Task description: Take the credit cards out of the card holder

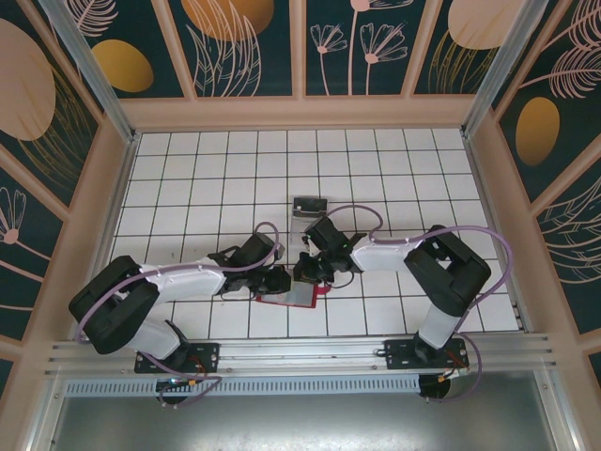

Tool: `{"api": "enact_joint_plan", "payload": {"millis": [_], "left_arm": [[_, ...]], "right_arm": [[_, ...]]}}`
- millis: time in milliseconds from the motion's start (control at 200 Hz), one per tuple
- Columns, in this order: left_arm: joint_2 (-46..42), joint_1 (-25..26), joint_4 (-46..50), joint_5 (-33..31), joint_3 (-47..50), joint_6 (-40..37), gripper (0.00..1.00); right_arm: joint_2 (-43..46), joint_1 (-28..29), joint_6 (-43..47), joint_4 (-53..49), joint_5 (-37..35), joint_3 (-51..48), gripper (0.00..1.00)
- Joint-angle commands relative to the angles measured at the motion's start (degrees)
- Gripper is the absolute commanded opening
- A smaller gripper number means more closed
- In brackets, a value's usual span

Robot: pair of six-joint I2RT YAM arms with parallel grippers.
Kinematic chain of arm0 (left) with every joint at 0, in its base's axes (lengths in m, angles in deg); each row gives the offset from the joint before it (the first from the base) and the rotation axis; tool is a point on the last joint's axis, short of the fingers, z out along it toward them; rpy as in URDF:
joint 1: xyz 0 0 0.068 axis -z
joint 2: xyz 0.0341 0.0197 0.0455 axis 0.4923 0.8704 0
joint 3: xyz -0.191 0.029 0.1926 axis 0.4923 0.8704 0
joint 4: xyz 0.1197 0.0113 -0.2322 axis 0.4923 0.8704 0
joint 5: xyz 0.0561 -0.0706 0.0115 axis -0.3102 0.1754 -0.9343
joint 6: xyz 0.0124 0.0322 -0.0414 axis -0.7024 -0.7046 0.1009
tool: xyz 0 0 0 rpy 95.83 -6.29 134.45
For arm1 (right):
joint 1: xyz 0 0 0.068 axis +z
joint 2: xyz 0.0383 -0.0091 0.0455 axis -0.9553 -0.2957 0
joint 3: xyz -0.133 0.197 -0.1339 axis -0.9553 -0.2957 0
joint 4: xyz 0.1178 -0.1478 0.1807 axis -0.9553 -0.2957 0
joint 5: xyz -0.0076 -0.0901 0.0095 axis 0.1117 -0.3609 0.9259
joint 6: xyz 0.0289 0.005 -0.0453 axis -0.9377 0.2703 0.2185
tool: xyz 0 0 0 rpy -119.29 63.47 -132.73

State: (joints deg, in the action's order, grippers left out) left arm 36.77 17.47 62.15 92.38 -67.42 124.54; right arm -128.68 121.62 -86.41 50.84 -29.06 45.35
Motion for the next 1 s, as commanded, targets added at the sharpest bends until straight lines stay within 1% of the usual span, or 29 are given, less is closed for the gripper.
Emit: {"api": "enact_joint_plan", "payload": {"millis": [0,160,235,395,565,796,881,996], "left_arm": [[-3.12,0.32,3.26,-2.78,-0.34,0.01,0.16],[-6.28,0.2,10.24,-10.03,-2.12,-0.3,0.19],[-6.23,0.18,11.24,-10.83,-2.17,-0.15,0.2],[-3.47,0.24,10.72,-8.89,-2.29,0.03,0.2],[-1.64,0.18,10.95,-7.56,-2.91,-0.23,0.21],[-0.54,0.23,12.04,-5.07,-4.6,-1.88,0.21],[-0.08,0.18,12.12,-3.68,-5.27,-2.34,0.21],[0.06,0.25,12.13,-2.8,-6.09,-2.61,0.21]], "right_arm": [[-0.39,0.31,-0.39,0.64,-0.72,-1.0,0.06],[0.54,0.2,0.18,0.28,-1.22,-1.84,0.05],[1.58,0.2,0.11,1.0,-1.26,-2.43,0.05],[3.87,0.06,0.17,4.35,-1.01,-4.4,0.06],[6.45,-0.12,-0.44,11.74,0.93,-8.36,0.06],[6.95,-0.21,0.19,14.04,2.1,-9.75,0.07],[7.57,-0.2,0.18,13.96,1.76,-10.02,0.11],[8.96,-0.28,0.3,12.1,0.42,-9.78,0.22]]}}
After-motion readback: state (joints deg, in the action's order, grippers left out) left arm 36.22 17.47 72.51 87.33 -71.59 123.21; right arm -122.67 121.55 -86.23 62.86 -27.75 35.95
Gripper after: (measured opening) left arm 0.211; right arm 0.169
